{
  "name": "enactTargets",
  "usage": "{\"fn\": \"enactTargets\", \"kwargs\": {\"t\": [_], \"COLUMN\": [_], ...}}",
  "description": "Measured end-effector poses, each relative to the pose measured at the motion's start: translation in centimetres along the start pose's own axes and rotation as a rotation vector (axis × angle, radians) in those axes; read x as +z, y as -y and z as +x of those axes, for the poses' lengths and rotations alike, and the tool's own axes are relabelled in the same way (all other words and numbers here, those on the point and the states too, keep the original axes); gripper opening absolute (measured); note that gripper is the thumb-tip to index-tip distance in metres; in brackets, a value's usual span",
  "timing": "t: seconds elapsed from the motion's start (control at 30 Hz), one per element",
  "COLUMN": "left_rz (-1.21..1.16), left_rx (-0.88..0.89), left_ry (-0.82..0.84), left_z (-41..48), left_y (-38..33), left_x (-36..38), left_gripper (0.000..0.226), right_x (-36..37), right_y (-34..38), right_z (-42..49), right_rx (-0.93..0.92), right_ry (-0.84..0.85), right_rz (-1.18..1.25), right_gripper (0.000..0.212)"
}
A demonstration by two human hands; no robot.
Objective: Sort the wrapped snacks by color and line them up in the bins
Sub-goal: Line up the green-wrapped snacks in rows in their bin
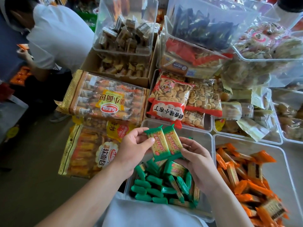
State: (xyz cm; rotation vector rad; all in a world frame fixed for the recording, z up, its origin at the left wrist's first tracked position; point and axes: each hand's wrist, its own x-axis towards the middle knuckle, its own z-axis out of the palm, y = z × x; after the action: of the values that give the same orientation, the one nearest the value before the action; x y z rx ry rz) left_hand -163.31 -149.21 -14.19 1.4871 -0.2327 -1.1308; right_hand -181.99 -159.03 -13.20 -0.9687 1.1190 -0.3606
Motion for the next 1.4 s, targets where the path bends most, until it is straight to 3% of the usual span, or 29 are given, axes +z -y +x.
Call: {"fn": "enactTargets", "kwargs": {"t": [0.17,0.27,0.37,0.47,0.53,0.67,0.73,0.83,0.93,1.03,1.23,1.4], "left_rz": [0.004,0.055,0.319,0.420,0.383,0.249,0.346,0.584,0.843,0.999,0.960,0.954], "left_rx": [0.014,0.009,0.051,-0.001,-0.080,-0.188,-0.154,-0.096,0.028,-0.046,-0.189,-0.106], "left_ry": [0.011,-0.014,-0.009,0.102,0.193,0.191,0.164,0.188,0.108,0.151,0.304,0.257], "left_z": [-0.8,-0.9,-0.6,-0.5,-0.7,-0.4,0.7,2.5,4.7,6.9,9.2,9.8], "left_y": [0.3,1.1,1.9,3.4,5.0,6.7,7.0,6.8,6.1,6.1,7.9,8.4], "left_x": [1.5,1.8,1.3,0.7,0.9,1.5,1.7,2.3,3.4,4.6,5.3,4.9], "left_gripper": [0.027,0.026,0.038,0.055,0.049,0.022,0.019,0.025,0.042,0.053,0.058,0.058], "right_x": [0.8,1.1,0.4,-0.7,-1.0,-1.4,-1.7,-2.4,-3.0,-3.7,-5.2,-5.5], "right_y": [0.5,-0.1,-0.5,0.1,0.2,-0.8,-1.2,-1.5,-1.5,-1.4,-1.8,-1.6], "right_z": [-0.8,-0.8,-0.5,-0.4,-0.2,1.0,1.5,2.1,2.8,3.4,4.5,5.0], "right_rx": [-0.057,-0.173,-0.161,-0.101,-0.084,-0.054,-0.011,-0.017,-0.148,-0.187,-0.130,-0.110], "right_ry": [0.093,0.065,-0.021,0.095,0.141,-0.054,-0.073,-0.113,-0.201,-0.246,-0.255,-0.264], "right_rz": [-0.052,-0.249,-0.310,-0.524,-0.611,-0.335,-0.264,-0.334,-0.539,-0.521,-0.502,-0.477], "right_gripper": [0.025,0.041,0.046,0.049,0.057,0.054,0.046,0.042,0.045,0.045,0.047,0.045]}}
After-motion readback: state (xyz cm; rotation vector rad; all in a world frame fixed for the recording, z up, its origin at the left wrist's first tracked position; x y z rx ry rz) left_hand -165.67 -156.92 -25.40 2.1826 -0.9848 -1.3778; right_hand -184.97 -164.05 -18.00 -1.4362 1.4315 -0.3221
